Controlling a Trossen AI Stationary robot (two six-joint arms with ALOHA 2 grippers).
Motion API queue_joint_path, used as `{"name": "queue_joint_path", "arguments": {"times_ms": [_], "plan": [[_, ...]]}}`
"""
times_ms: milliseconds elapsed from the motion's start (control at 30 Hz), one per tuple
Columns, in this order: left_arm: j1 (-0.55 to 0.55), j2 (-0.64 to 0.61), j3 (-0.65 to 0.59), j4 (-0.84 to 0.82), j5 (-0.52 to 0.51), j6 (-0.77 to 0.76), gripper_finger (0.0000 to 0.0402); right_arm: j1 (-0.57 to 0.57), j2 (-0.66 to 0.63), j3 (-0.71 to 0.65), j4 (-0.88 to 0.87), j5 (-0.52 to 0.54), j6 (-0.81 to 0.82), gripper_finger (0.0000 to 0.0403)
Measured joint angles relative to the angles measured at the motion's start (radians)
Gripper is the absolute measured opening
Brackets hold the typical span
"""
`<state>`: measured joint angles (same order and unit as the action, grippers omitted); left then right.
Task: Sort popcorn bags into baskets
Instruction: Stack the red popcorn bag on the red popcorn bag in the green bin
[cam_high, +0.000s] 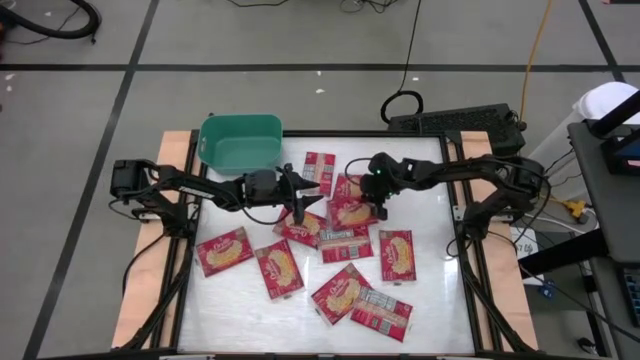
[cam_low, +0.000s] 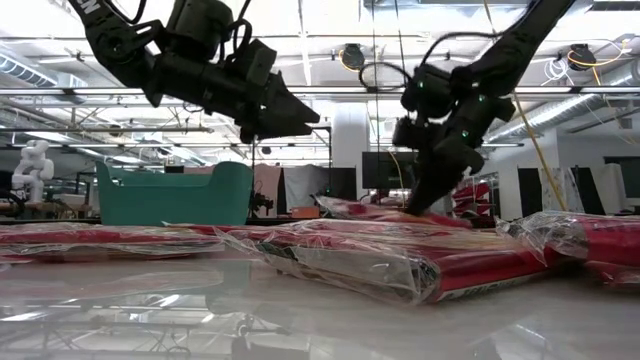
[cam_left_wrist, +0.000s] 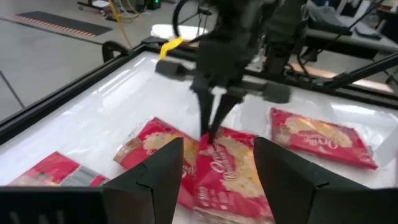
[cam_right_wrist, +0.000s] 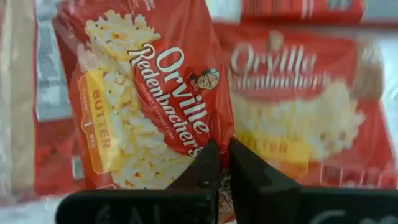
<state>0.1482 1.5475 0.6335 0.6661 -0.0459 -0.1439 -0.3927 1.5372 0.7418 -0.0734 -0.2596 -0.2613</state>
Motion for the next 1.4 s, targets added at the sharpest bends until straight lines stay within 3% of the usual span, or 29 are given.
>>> {"name": "queue_joint_path", "arguments": {"times_ms": [400, 667, 967, 1167, 1400], "plan": [[0.001, 0.000, 0.000, -0.002, -0.002, -0.029, 0.0200, 0.216, -0.127, 0.000, 0.108, 0.342, 0.110, 0.0001], [0.004, 0.000, 0.000, -0.007, -0.012, -0.016, 0.0229, 0.349, -0.137, 0.000, 0.155, 0.694, 0.152, 0.0001], [0.005, 0.000, 0.000, -0.008, -0.062, 0.004, 0.0268, 0.451, -0.137, 0.000, 0.276, 0.879, 0.128, 0.0000], [0.005, 0.000, 0.000, 0.071, -0.007, 0.002, 0.0231, 0.472, -0.137, 0.001, 0.294, 0.971, 0.125, 0.0000], [0.004, 0.000, 0.000, 0.110, -0.006, -0.008, 0.0139, 0.474, -0.137, 0.001, 0.316, 0.972, 0.130, 0.0001]]}}
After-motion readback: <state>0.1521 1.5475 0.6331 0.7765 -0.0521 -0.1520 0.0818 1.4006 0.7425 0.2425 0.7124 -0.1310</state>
